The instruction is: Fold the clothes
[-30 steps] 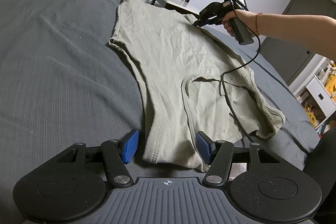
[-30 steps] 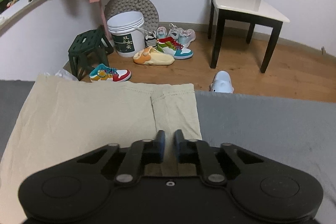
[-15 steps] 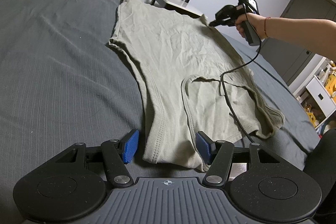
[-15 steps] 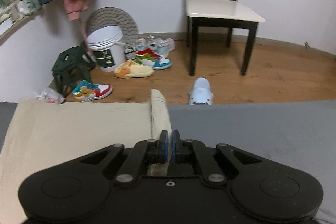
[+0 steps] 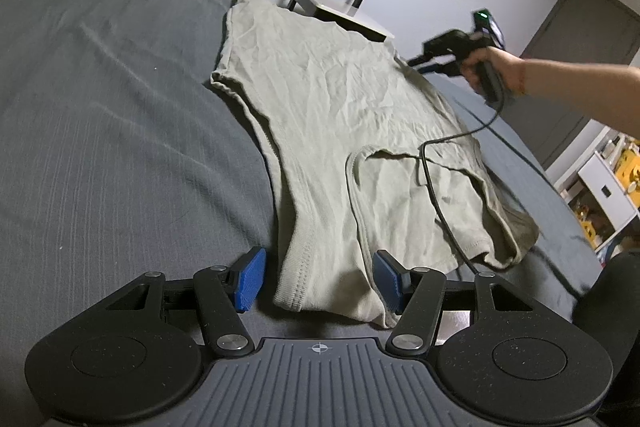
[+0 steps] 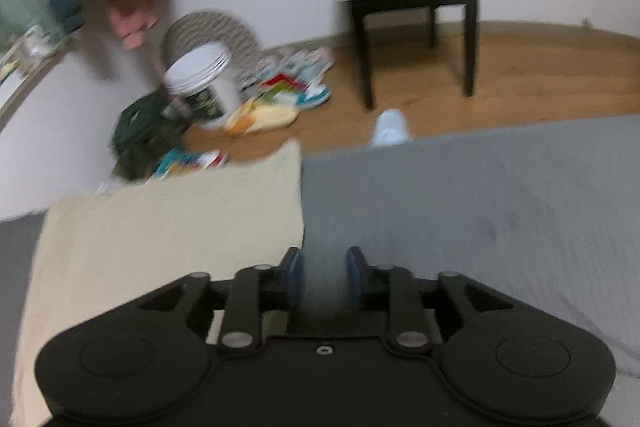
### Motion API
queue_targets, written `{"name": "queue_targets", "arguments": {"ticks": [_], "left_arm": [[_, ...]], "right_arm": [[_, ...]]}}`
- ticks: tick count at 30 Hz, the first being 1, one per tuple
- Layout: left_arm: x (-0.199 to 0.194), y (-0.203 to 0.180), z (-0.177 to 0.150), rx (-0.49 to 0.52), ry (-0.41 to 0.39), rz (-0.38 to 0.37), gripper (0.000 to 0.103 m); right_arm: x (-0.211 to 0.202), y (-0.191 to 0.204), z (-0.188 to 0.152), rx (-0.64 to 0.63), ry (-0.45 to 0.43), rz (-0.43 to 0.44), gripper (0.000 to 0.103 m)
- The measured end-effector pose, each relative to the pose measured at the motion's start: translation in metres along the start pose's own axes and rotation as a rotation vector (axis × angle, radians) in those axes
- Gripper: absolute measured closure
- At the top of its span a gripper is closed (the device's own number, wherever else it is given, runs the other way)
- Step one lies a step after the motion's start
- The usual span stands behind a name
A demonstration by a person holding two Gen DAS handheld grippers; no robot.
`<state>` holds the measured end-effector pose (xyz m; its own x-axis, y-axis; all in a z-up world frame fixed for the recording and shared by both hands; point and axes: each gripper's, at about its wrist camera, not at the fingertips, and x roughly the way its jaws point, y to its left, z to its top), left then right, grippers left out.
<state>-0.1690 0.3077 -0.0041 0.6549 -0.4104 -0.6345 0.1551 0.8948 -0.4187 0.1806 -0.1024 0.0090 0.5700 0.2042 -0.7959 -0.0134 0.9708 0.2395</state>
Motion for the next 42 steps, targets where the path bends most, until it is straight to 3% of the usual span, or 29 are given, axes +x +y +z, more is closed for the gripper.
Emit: {"name": "queue_targets", "arguments": {"ticks": [3,7,11,14,18,22,25,29,30,33,34,37,39,42], "left_arm": [[0.0,0.001,0.0,-0.015,0.001,-0.006,0.043],[0.0,0.001,0.0,-0.023,0.001,-0.003,0.043],[0.0,-0.003,-0.001,-0.008,0.001,0.013,0.043],[0.0,-0.004,0.0,-0.006,-0.001,0.022,0.043],[0.0,-0.004,-0.001,-0.015,-0.006,0.026,0.043],[0.001,-0.005,-0.001,-0.02,-0.011,0.028,0.043],[-0.001,-0.006,-0.001,-0.017,-0.008,0.033,0.043],[-0.001,-0.008,-0.001,-0.004,0.002,0.044,0.043],[-0.001,-0.008,-0.001,-0.002,0.004,0.048,0.043],[-0.001,-0.01,0.002,-0.017,0.015,0.064,0.043],[-0.002,-0.01,0.002,-0.027,0.018,0.068,0.043],[-0.003,-0.009,0.003,-0.065,0.02,0.058,0.044],[-0.001,-0.008,0.002,-0.076,0.018,0.055,0.044],[-0.001,-0.006,0.003,-0.079,0.021,0.049,0.044]], "right_arm": [[-0.028,-0.009,-0.023,-0.03,0.066,0.068,0.078],[-0.06,-0.031,-0.066,0.024,0.156,0.207,0.078],[-0.079,-0.047,-0.101,0.084,0.151,0.258,0.078],[-0.084,-0.061,-0.116,0.199,0.144,0.344,0.078],[-0.081,-0.06,-0.131,0.245,0.153,0.398,0.08],[-0.084,-0.046,-0.135,0.192,0.144,0.34,0.096],[-0.098,-0.038,-0.137,0.136,0.101,0.25,0.097],[-0.099,-0.035,-0.144,0.146,0.112,0.155,0.096],[-0.099,-0.031,-0.141,0.149,0.121,0.142,0.09],[-0.108,-0.017,-0.128,0.166,0.126,0.073,0.054],[-0.115,-0.004,-0.123,0.121,0.107,0.019,0.05],[-0.135,0.045,-0.109,-0.065,0.045,-0.123,0.049],[-0.144,0.087,-0.099,-0.163,0.015,-0.081,0.049],[-0.153,0.162,-0.082,-0.275,-0.012,0.04,0.036]]}}
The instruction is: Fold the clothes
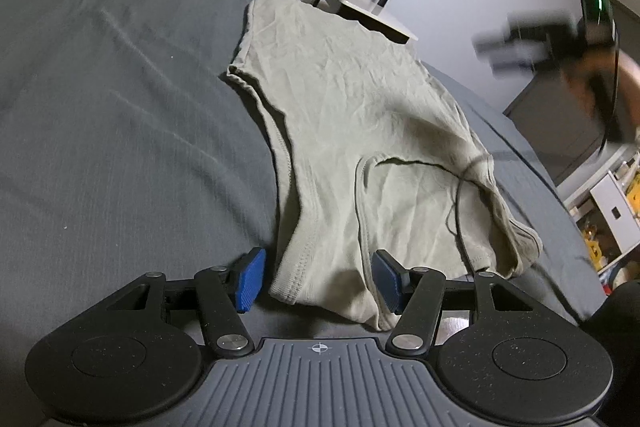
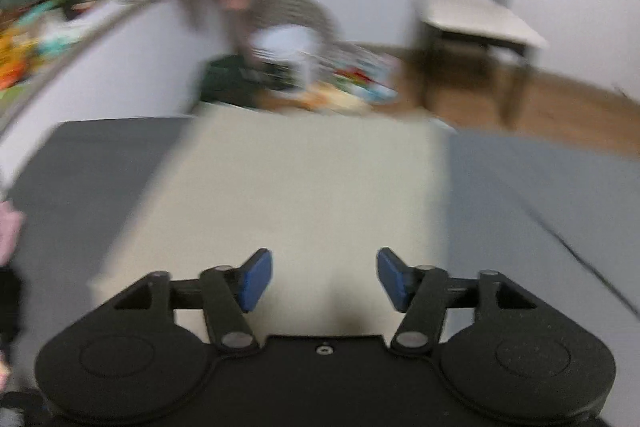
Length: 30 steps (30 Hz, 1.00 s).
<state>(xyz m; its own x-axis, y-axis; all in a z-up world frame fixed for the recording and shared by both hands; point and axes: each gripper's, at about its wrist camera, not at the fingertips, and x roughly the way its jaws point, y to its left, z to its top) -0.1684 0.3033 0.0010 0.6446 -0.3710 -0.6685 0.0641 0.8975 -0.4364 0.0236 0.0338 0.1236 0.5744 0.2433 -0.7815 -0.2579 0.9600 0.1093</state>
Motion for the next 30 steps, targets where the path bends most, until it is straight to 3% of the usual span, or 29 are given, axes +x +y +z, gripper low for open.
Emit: {"name": "queue_targets", "arguments": {"ticks": [2,5,8,9,11,14,16,20,26,30], "left_arm": [[0.0,0.001,0.0,-0.007,0.0,-0.005,0.044],[0.001,0.001,0.0,-0.007,-0.002,-0.009,0.044],[0.002,0.0,0.0,-0.001,-0.002,-0.015,0.053],[0.003,0.001,0.001,0.0,-0.001,-0.013,0.064],[0.005,0.003,0.001,0.002,0.0,-0.005,0.071],[0.007,0.011,0.004,-0.048,0.001,-0.028,0.072],[0.008,0.014,0.005,-0.069,0.0,-0.034,0.078],[0.009,0.013,0.005,-0.06,-0.004,-0.026,0.085],[0.012,0.014,0.006,-0.031,0.005,-0.035,0.086],[0.012,0.018,0.007,-0.055,0.01,-0.053,0.086]], "right_arm": [[0.003,0.047,0.024,-0.088,-0.02,0.05,0.029],[0.026,0.108,0.063,-0.178,-0.022,0.097,0.029],[0.076,0.151,0.097,-0.209,0.016,0.061,0.043],[0.096,0.161,0.105,-0.214,0.036,0.032,0.052],[0.136,0.178,0.117,-0.219,0.076,-0.032,0.056],[0.186,0.196,0.121,-0.222,0.126,-0.125,0.056],[0.211,0.205,0.117,-0.235,0.154,-0.173,0.064],[0.247,0.222,0.112,-0.277,0.177,-0.216,0.07],[0.278,0.22,0.112,-0.277,0.188,-0.244,0.073],[0.281,0.208,0.111,-0.244,0.178,-0.253,0.089]]}}
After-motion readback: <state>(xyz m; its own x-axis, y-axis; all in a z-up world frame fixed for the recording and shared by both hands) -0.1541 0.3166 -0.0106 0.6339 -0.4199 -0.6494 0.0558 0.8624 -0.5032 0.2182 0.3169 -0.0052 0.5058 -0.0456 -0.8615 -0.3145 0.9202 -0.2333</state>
